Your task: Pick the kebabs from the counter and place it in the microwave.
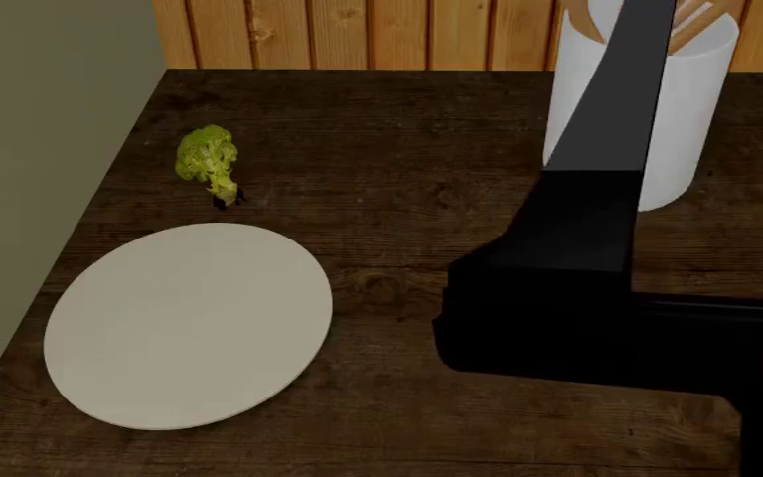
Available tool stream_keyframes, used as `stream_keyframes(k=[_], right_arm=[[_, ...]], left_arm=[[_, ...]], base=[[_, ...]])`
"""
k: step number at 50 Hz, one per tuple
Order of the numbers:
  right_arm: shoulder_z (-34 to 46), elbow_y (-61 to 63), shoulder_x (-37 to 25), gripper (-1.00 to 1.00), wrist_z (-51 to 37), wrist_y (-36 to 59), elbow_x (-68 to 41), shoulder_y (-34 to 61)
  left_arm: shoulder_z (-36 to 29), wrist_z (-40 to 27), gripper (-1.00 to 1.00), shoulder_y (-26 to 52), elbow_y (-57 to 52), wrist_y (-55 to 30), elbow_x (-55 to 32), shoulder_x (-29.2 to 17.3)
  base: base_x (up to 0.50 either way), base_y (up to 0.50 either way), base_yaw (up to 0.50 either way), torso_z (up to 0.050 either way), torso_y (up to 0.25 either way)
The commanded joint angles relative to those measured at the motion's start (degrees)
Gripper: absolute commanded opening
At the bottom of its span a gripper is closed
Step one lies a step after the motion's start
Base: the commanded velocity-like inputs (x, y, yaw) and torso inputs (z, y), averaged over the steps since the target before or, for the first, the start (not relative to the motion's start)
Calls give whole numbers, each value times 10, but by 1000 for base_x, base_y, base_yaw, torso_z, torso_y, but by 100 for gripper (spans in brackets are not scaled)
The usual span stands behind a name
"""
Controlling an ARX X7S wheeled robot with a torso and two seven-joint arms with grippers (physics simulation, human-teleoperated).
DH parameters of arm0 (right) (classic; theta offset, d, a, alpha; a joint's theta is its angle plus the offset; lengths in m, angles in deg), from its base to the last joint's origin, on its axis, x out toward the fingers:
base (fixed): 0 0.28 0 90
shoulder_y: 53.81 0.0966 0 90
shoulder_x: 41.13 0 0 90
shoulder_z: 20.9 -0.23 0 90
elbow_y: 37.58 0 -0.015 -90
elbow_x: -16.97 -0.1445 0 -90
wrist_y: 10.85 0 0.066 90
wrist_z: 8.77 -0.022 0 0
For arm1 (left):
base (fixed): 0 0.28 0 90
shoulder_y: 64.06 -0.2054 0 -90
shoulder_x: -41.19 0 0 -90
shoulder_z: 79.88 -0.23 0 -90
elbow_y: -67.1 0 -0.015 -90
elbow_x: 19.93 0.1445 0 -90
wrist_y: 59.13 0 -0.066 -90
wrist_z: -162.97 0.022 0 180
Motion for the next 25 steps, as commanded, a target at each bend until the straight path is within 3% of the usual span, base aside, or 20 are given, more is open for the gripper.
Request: stream_keyframes(k=[1, 25], right_arm=[[-10, 0, 5, 100, 2, -2, -5, 0], [-9, -1, 11, 100, -7, -8, 1, -5]], left_arm=[[46, 31, -100, 41, 4, -20, 70, 18], [105, 32, -100, 41, -53, -58, 147, 18]], base=[[0, 0, 0, 0, 0], [0, 0, 0, 0, 0]])
